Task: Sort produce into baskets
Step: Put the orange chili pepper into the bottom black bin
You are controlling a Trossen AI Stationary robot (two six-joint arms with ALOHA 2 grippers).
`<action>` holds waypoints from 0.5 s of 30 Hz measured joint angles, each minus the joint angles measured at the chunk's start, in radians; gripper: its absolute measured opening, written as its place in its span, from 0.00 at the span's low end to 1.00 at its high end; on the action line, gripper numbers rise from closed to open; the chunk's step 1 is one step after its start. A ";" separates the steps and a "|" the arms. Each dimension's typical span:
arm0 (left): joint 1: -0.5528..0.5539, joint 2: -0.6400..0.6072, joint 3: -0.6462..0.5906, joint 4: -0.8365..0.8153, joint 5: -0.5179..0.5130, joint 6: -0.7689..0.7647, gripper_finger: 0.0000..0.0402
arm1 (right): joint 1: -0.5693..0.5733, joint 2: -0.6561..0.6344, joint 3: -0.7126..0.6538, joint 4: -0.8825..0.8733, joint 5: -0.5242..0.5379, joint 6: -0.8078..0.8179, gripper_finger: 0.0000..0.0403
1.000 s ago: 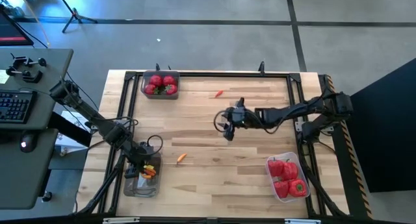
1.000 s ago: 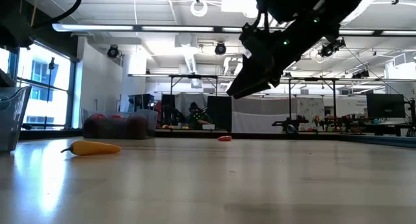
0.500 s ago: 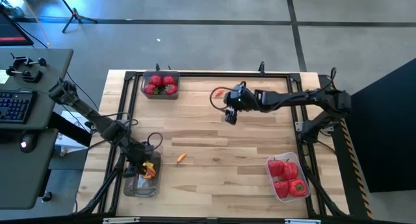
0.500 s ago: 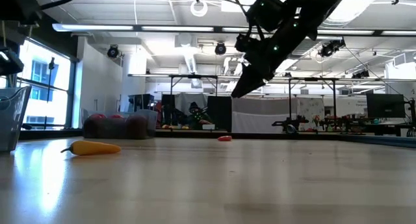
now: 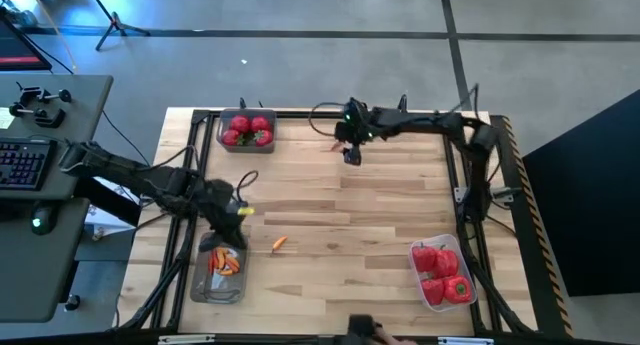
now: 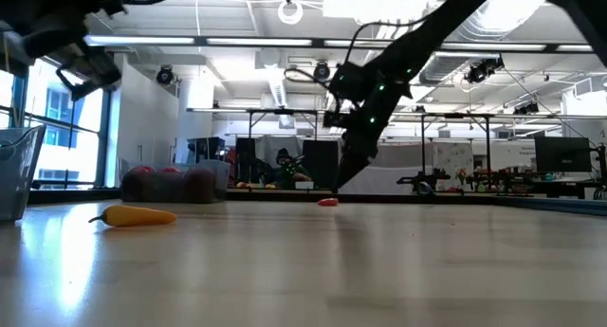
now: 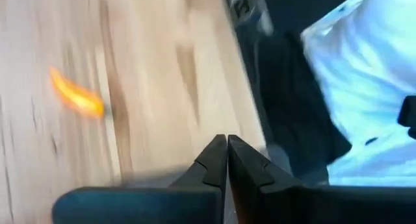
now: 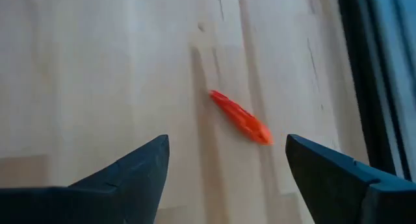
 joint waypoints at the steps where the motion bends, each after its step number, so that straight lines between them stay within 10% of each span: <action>1: 0.027 0.000 0.000 0.027 0.019 0.025 0.00 | -0.016 0.030 0.035 -0.029 -0.017 -0.018 0.73; 15: 0.321 0.000 -0.001 0.258 0.100 0.313 0.00 | -0.110 0.259 0.271 -0.212 -0.147 -0.151 0.48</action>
